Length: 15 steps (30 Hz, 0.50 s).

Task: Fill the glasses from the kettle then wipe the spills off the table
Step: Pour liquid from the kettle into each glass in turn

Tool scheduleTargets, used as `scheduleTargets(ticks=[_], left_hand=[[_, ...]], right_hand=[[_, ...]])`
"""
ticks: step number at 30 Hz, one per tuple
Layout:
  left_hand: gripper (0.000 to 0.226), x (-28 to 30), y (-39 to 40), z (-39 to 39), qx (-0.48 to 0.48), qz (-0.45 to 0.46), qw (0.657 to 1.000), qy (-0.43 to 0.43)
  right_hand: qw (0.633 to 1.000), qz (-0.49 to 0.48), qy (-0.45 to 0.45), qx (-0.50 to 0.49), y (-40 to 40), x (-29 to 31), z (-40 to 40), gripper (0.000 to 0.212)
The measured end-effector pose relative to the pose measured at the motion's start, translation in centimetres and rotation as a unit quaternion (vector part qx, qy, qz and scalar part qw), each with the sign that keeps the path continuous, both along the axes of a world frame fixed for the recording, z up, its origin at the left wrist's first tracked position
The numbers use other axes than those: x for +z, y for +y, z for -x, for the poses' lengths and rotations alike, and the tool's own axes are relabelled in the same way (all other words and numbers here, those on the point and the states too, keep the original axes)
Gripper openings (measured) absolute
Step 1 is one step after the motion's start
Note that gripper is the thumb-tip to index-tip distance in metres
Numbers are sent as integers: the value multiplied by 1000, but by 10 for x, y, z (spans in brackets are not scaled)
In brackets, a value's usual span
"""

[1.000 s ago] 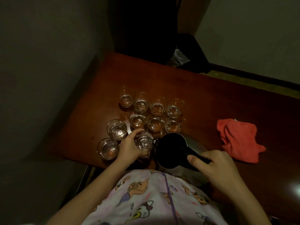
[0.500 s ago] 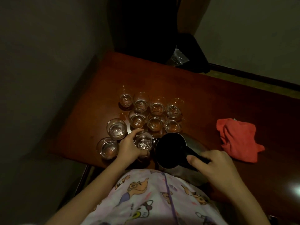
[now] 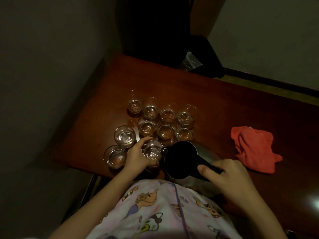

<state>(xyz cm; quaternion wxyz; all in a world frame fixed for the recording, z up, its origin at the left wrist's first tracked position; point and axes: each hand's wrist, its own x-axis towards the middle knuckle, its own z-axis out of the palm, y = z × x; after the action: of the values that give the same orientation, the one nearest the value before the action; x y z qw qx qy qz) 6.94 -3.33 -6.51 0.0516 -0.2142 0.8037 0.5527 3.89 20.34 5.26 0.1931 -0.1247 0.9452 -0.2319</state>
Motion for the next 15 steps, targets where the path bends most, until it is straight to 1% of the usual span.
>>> scheduleTargets(ticks=[7,9,13,15], left_hand=[[79,-2,0,-1,4,8,1000,1],[79,-3,-1,-2,4,10,1000,2],[78,-4,0,-3,0,11,1000,3],[78,-3,0,-3,2,12,1000,3]], right_hand=[[1000,-12,-3,2,0,2,0,53],[1000,-15,-4,6,0,2,0,54],[1000,-14,-3,9,0,2,0,66],[1000,-13,-1,10,-1,1,0,68]])
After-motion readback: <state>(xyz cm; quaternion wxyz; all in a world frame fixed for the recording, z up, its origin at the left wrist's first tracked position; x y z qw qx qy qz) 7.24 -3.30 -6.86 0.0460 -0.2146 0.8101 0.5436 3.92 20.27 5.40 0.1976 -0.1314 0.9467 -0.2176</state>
